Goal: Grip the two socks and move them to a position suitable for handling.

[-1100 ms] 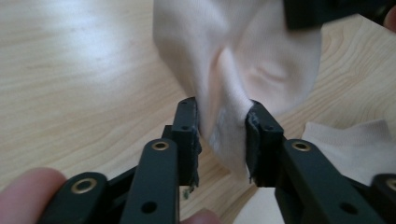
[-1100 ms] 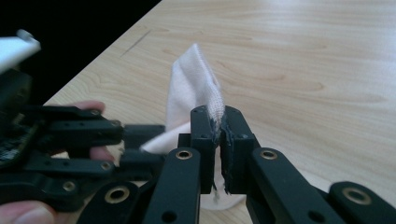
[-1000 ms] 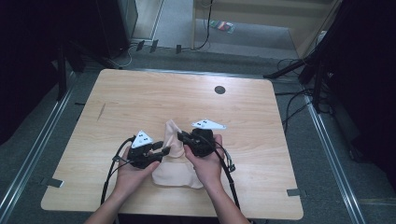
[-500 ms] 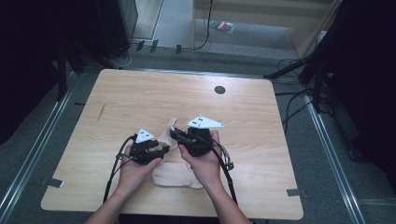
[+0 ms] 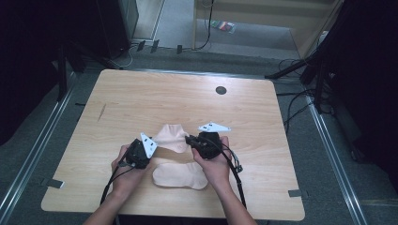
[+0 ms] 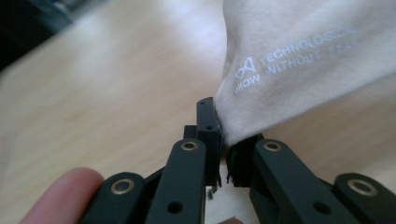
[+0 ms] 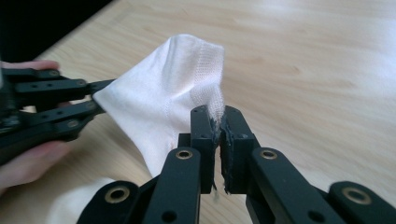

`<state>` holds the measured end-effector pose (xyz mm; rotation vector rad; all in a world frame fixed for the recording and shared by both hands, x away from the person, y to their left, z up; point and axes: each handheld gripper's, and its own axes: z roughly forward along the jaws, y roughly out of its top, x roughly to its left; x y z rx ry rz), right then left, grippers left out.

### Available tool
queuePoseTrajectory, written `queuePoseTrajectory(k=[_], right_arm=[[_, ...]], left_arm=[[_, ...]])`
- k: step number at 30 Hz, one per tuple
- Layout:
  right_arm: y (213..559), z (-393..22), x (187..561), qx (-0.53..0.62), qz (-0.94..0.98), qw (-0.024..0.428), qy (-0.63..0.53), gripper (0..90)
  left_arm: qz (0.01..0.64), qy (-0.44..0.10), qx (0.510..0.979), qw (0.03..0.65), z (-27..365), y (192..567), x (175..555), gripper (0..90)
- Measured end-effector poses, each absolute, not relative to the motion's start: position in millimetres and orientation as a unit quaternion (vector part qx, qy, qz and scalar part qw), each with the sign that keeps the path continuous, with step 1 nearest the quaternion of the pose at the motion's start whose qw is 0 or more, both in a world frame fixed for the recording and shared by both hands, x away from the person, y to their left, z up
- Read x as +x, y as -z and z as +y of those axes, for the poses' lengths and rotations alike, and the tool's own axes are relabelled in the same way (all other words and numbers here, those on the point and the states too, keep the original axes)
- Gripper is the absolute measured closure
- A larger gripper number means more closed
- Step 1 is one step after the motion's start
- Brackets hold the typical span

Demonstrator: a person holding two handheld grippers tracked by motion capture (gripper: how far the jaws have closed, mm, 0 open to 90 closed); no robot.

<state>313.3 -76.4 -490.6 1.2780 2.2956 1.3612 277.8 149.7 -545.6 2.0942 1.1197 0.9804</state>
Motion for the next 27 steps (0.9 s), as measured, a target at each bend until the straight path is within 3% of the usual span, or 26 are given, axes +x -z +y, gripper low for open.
queuePoseTrajectory(k=[2,5,16,24,25,27], right_arm=[[499,-79,315,0.436,0.776,0.099,-0.445,86.0],[506,-86,318,0.44,0.782,0.107,-0.429,86.0],[515,-98,325,0.432,0.801,0.13,-0.393,85.9],[522,-106,330,0.443,0.799,0.15,-0.378,83.8],[522,-109,331,0.449,0.795,0.154,-0.378,72.5],[522,-110,332,0.453,0.791,0.159,-0.379,67.6]], left_arm=[[0.416,-0.35,0.789,0.287,149,547,278,82.7],[0.433,-0.284,0.793,0.32,152,548,283,75.7],[0.459,-0.236,0.782,0.349,168,546,285,60.1],[0.487,-0.216,0.765,0.363,190,544,283,57.6],[0.493,-0.211,0.759,0.37,195,543,284,57.8],[0.506,-0.196,0.745,0.389,201,541,287,58.0]])
